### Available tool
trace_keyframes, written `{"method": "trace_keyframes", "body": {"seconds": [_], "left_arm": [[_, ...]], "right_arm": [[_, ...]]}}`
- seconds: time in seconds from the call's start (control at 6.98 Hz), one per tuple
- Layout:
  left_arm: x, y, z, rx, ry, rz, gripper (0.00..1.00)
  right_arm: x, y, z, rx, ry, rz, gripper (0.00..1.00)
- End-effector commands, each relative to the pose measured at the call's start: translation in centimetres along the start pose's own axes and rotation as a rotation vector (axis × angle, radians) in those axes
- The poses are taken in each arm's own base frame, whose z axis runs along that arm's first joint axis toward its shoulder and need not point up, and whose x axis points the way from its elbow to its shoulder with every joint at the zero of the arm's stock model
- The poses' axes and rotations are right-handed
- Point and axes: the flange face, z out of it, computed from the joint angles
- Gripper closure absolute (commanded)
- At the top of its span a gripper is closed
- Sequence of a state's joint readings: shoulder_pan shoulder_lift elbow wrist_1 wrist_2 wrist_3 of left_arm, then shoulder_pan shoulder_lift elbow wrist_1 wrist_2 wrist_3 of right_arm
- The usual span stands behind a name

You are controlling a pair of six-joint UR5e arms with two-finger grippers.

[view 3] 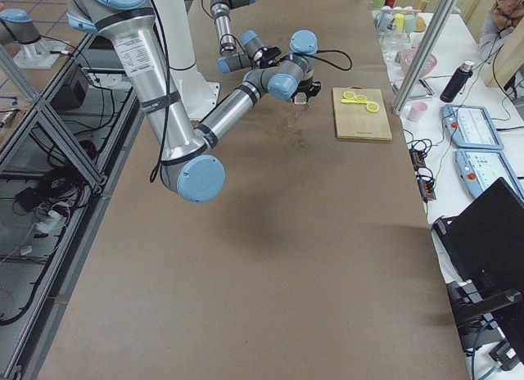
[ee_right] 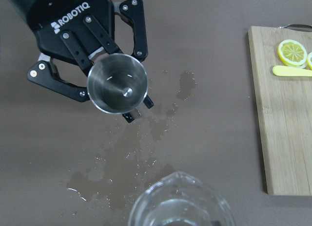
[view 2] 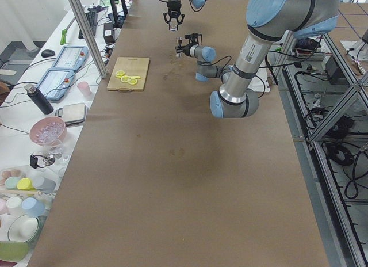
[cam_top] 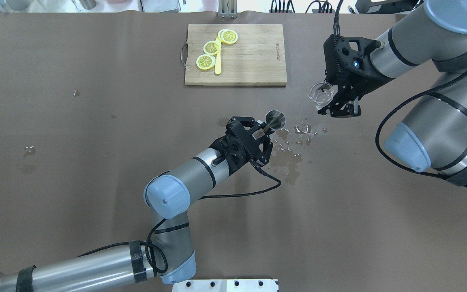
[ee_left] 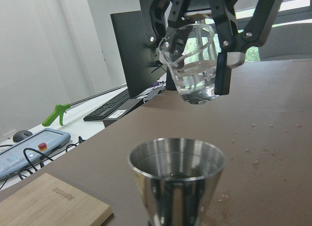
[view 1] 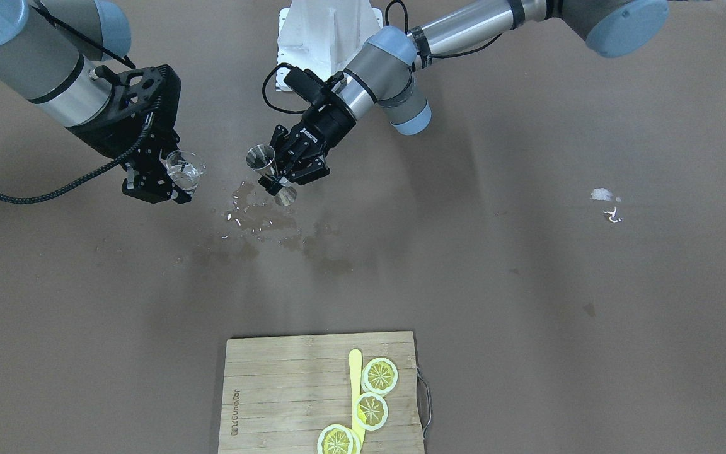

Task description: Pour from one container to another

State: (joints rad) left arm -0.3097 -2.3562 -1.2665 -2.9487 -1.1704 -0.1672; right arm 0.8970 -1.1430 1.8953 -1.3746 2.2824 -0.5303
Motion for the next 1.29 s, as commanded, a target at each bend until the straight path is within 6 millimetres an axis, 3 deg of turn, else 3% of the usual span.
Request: {"method": "trace_keyframes", "body": {"seconds": [0.0, 0.43, 0.72, 1.15], "left_arm": [[0.0, 0.0, 0.0, 0.0, 0.0, 0.0, 1.0], [0.2, 0.0, -0.1, 0.001, 0.004, -0.001, 1.0], [0.2, 0.0, -0.1, 0.001, 0.003, -0.001, 1.0], [0.2, -0.1, -0.1, 0.002, 0.003, -0.002, 1.0]], "right_arm": [[-0.2, -0.8, 0.3, -0.01, 0.002, -0.041, 1.0], [0.1, -1.0, 0.7, -0.046, 0.049, -0.109, 1.0], [0.8, -2.8, 0.5, -0.11, 0.027, -0.151, 1.0], [-1.5, -3.9, 1.0, -0.148, -0.038, -0.13, 1.0]]}}
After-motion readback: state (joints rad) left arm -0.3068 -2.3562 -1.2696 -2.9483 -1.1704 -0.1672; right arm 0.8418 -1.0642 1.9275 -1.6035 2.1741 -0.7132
